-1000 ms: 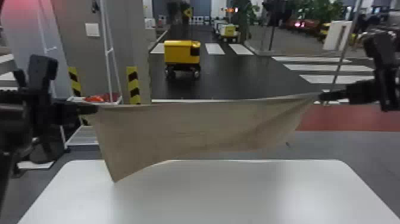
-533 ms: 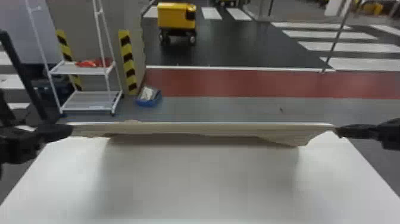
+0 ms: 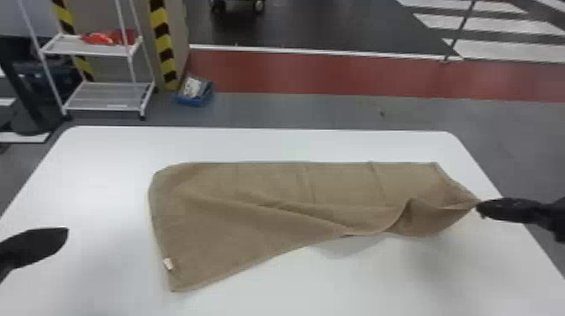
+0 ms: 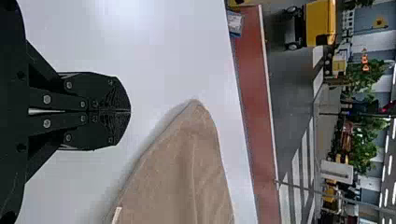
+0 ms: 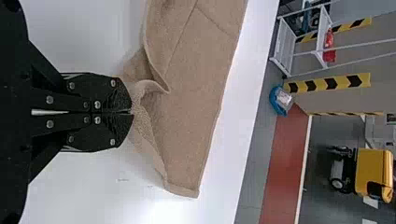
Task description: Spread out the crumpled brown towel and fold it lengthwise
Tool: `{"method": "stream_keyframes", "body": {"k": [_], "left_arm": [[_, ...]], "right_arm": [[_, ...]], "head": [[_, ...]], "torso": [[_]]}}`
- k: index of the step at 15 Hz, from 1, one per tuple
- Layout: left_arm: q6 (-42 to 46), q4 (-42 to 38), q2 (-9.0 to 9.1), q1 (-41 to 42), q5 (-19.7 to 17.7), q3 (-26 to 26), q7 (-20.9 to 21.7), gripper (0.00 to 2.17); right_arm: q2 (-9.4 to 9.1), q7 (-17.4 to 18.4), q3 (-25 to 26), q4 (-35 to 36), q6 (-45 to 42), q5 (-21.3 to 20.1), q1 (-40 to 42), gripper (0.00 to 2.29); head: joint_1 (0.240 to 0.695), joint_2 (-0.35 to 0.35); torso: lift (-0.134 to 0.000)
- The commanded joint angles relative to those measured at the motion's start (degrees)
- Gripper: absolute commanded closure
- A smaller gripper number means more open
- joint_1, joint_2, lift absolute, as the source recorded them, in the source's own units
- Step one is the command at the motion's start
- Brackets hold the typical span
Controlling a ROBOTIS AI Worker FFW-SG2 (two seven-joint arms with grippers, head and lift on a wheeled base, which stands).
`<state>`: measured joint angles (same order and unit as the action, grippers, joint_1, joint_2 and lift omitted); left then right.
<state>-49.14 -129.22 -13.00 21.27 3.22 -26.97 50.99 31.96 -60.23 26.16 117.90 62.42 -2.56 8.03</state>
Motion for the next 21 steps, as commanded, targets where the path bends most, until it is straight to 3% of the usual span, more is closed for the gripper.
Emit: {"method": "stream_keyframes", "body": {"k": [1, 2, 3, 4, 6, 7, 10, 14, 16, 17, 21], "left_arm": [[0.5, -1.4, 1.22, 1.5, -0.1, 0.0, 2.5, 1.34], [-0.4, -2.3, 1.48, 2.2, 0.1, 0.4, 3.9, 1.33], [-0.4, -4.1, 2.19, 3.3, 0.0, 2.1, 4.3, 1.17], [-0.2, -5.2, 2.71, 4.2, 0.1, 3.7, 4.3, 1.15], [0.0, -5.3, 3.07, 4.5, 1.3, 7.5, 3.5, 0.79], [0.3, -5.3, 3.24, 4.2, 2.4, 9.6, 3.0, 0.70], [0.1, -5.0, 4.03, 2.3, 8.6, 17.9, 1.0, 0.57], [0.8, -2.8, 5.18, 0.3, 13.9, 26.1, -0.3, 0.59], [1.9, -0.9, 4.82, -1.1, 19.7, 29.9, -0.1, 0.82], [2.6, -0.2, 4.56, -1.3, 21.1, 30.4, 0.4, 0.82], [2.4, -2.4, 1.13, 1.1, 22.5, 29.3, 4.6, 0.82]], "right_arm": [[-0.50, -0.9, 0.4, 2.1, -0.1, 0.0, 2.0, 1.36], [-0.50, -3.1, 0.5, 2.2, -0.2, -0.9, 2.0, 1.36], [-0.41, -5.3, 1.0, 2.0, -2.0, -2.0, 2.5, 1.36], [-0.41, -7.2, 1.3, 1.1, -8.5, -5.0, 4.2, 1.36], [-0.68, -7.4, 0.1, -2.6, -18.9, -12.6, 6.1, 1.36], [-0.68, -7.7, 0.3, -4.5, -22.4, -13.2, 6.6, 1.36], [-0.94, -7.9, 0.2, -7.4, -28.5, -17.8, 7.6, 1.36], [-1.64, -8.1, 0.6, -8.0, -28.7, -18.4, 7.8, 1.36], [-1.82, -8.2, 0.9, -7.9, -28.5, -18.2, 7.7, 1.36], [-1.82, -8.3, 1.0, -7.7, -28.4, -18.0, 7.7, 1.36], [-1.91, -8.3, 1.6, -8.0, -27.7, -17.9, 7.7, 1.36]], "head": [[0.695, -0.107], [0.695, -0.113], [0.695, -0.117], [0.695, -0.125], [0.695, -0.159], [0.695, -0.216], [0.695, -0.291], [0.695, -0.350], [0.695, -0.350], [0.695, -0.350], [0.695, -0.350]], "torso": [[-0.120], [-0.120], [-0.120], [-0.120], [-0.120], [-0.120], [-0.120], [-0.120], [-0.120], [-0.120], [-0.120]]}}
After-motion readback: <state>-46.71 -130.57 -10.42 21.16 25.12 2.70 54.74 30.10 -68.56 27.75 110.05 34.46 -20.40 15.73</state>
